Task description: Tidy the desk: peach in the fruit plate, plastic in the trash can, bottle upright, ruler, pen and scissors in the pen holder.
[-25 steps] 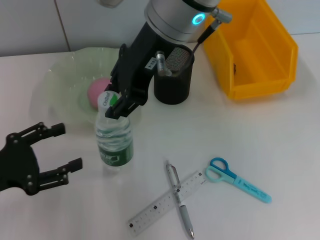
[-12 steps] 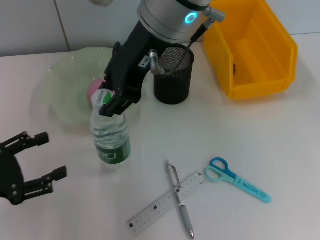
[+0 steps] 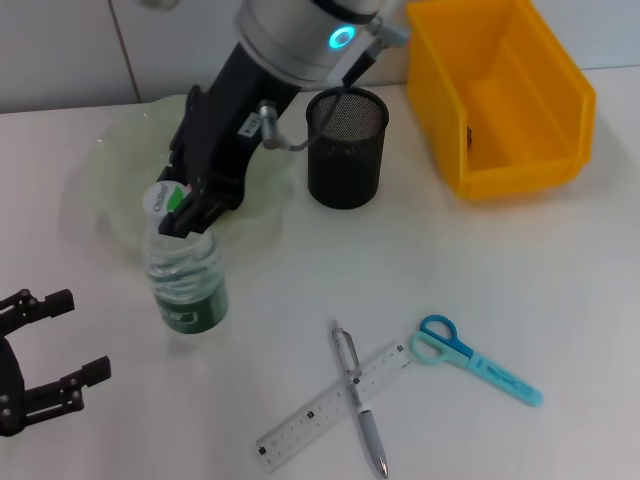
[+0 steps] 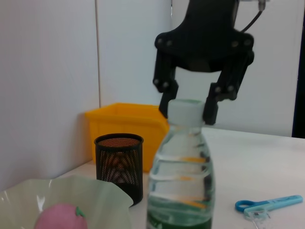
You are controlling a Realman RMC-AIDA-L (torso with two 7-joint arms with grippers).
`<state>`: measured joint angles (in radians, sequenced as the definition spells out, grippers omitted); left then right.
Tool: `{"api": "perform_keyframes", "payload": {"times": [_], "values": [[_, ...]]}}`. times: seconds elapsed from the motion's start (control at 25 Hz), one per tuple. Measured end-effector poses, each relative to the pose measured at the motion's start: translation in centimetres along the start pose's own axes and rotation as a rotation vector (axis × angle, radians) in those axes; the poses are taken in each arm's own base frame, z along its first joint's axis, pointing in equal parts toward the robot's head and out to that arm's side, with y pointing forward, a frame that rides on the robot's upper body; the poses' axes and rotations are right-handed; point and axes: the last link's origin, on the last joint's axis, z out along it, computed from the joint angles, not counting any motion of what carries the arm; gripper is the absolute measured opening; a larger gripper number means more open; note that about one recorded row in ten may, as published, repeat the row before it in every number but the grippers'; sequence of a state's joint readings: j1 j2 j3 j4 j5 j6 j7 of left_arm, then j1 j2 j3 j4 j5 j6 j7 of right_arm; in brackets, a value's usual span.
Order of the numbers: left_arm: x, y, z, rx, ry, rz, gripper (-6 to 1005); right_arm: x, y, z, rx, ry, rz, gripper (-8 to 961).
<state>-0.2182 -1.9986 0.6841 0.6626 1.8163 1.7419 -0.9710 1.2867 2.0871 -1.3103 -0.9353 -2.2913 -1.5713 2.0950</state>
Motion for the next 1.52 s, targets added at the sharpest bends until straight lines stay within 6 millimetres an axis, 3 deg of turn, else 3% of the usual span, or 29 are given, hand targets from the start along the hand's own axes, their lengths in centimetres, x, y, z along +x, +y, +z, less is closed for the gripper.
{"api": "perform_keyframes", "payload": {"times": [0.76,1.52], "values": [[-0.4,0.7,0.3,-0.001,0.011,-0.012,826,-1.1,-1.1,2.0,0.022,-0.015,-0.012,427],[-0.3,0.6,0.5,-0.003,0.012,-0.005,826,-0.6,-2.0,2.8,0.04,-0.026,0.06,431]]}}
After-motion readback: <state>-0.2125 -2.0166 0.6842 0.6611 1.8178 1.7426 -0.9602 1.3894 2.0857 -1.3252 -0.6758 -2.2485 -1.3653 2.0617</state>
